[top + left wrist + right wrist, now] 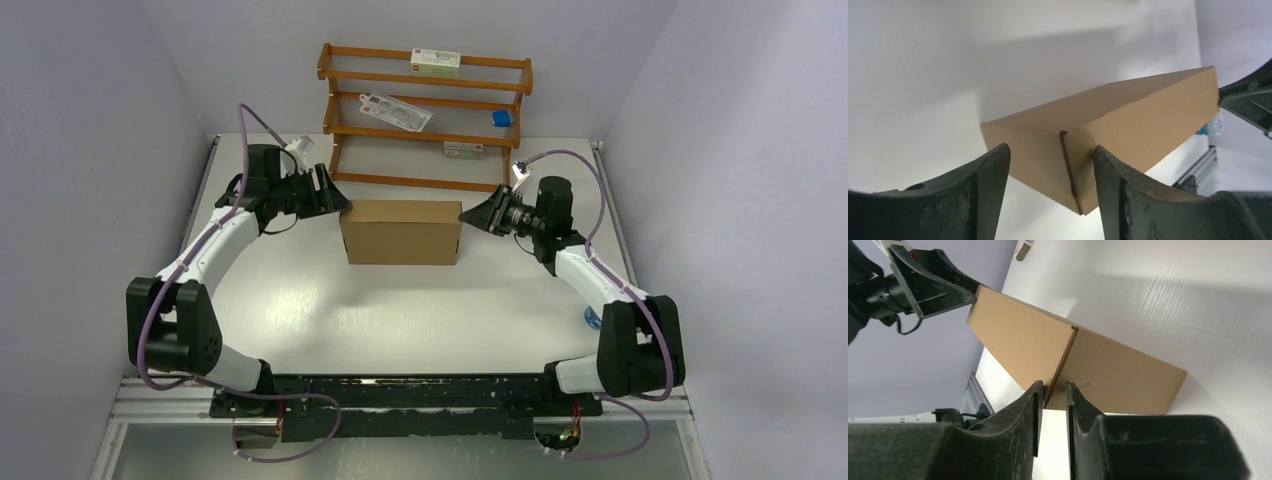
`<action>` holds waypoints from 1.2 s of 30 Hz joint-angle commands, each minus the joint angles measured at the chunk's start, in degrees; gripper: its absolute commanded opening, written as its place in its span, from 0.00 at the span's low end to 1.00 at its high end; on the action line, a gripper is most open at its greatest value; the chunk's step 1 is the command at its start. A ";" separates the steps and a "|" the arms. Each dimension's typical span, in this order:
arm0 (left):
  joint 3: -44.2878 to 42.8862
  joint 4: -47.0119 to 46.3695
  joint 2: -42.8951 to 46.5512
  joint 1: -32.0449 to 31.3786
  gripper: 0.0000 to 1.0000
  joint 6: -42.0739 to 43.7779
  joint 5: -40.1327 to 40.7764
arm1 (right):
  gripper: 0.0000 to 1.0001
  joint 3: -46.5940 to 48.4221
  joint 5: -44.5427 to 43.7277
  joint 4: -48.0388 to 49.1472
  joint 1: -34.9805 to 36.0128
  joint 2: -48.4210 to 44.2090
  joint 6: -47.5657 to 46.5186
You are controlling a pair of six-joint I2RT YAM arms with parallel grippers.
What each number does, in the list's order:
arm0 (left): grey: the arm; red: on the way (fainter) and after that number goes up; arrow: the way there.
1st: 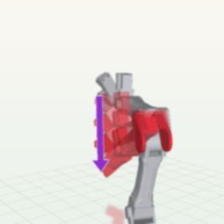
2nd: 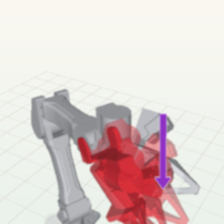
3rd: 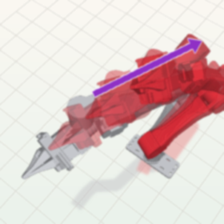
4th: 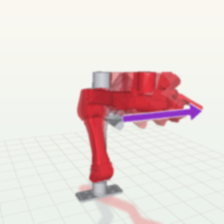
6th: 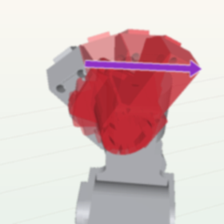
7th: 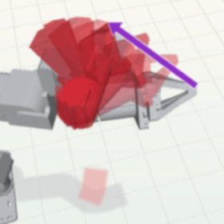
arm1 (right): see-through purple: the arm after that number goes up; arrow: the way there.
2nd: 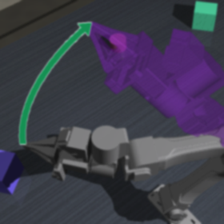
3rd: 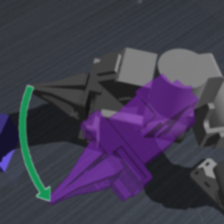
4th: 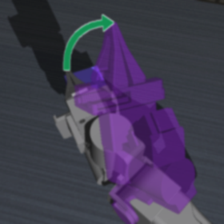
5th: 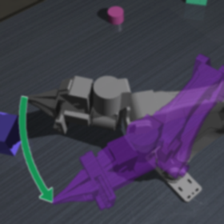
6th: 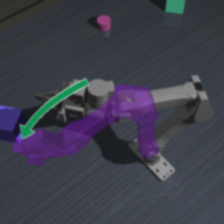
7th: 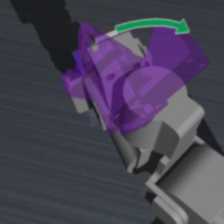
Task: Fold the paper box
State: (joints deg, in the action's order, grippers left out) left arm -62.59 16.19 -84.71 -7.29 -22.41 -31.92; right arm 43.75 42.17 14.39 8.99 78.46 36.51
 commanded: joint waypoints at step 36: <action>13.57 5.41 34.98 -13.54 0.98 12.19 51.73 | 1.00 46.33 -20.28 -52.47 26.84 18.05 -72.51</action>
State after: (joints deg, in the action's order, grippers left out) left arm -49.58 23.81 -50.15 -20.58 -10.90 15.46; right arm 86.96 28.03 -30.52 34.06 94.11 -28.93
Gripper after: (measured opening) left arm 0.982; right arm 0.997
